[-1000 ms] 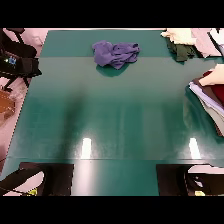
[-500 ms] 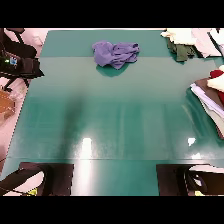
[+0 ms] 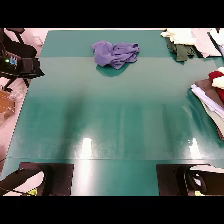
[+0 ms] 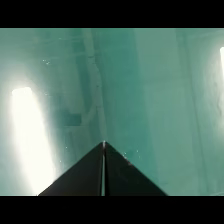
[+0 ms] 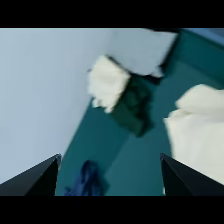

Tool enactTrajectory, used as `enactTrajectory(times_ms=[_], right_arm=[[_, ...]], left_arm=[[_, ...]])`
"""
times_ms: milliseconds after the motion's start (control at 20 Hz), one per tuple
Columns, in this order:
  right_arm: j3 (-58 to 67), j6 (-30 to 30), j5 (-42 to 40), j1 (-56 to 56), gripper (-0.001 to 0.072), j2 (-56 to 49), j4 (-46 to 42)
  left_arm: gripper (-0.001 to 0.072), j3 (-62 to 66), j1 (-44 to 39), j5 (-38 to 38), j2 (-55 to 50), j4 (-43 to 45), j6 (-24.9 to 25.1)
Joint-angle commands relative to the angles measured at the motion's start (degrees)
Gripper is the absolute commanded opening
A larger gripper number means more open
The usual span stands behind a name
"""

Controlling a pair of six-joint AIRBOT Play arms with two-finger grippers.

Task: Fold the shirts.

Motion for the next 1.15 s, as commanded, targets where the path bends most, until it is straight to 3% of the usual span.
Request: enactTrajectory(times_ms=[0,250,450,550,600,1100], right_arm=[[-4.0,-5.5,0.7,10.2,0.0680,4.1,15.8],[-16.2,-13.6,-6.8,45.6,0.0678,14.3,13.7],[-25.3,-24.5,-21.8,74.7,0.0369,17.8,12.0],[-28.0,-29.4,-26.4,84.8,0.0097,17.7,11.9],[-28.5,-31.3,-27.4,88.6,0.0027,17.3,11.8],[-28.5,-31.9,-28.5,93.5,0.0027,17.1,11.3]], left_arm=[[0.0027,0.0,0.0,0.0,0.0,0.0,0.0],[0.0027,0.0,0.0,-0.4,0.0,0.0,0.0],[0.0027,0.0,0.0,-0.3,0.0,0.0,0.0],[0.0027,0.0,0.0,-0.3,0.0,0.0,0.0],[0.0027,0.0,0.0,-0.3,0.0,0.0,0.0],[0.0027,0.0,0.0,-0.3,0.0,0.0,0.0]])
